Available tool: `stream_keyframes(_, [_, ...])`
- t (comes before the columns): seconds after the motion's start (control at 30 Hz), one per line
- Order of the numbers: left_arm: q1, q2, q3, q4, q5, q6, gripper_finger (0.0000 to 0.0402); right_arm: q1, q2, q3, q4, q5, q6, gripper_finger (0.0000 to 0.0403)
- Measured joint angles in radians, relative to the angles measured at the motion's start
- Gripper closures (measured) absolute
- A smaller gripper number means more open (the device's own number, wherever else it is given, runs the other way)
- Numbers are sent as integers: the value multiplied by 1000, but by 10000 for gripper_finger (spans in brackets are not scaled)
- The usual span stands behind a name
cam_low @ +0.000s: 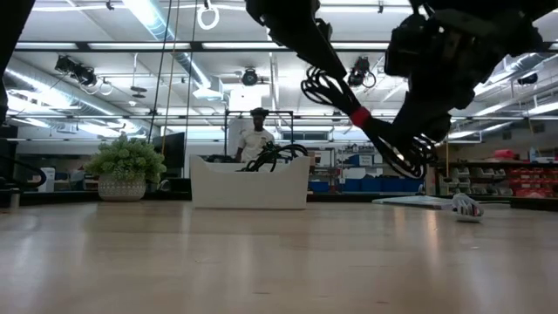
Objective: Pick and place USB-C Cables
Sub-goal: Put the black charger cable into the white bin
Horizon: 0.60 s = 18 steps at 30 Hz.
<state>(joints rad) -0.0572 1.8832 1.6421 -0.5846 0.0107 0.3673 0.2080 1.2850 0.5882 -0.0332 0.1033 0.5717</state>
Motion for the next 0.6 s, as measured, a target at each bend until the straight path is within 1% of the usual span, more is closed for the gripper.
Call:
stream_keyframes(0.1, [-3, 0, 0, 10, -3, 19, 111, -28, 5, -1, -3, -33, 42, 380])
stream_keyframes(0.2, [-13, 15, 2, 35, -6, 56, 111, -59, 5, -1, 31, -105, 72, 380])
stream_keyframes(0.27, [-24, 36, 1, 24, -38, 94, 111, -75, 5, -1, 67, -128, 106, 380])
stream_keyframes(0.47, [-68, 68, 0, 29, -293, 264, 111, -121, 5, -1, 150, -208, 189, 380])
stream_keyframes(0.53, [-79, 74, 0, 48, -342, 306, 111, -133, 5, 0, 183, -231, 207, 379])
stream_keyframes(0.6, [-88, 74, 0, 48, -355, 337, 111, -146, 5, 0, 201, -241, 226, 378])
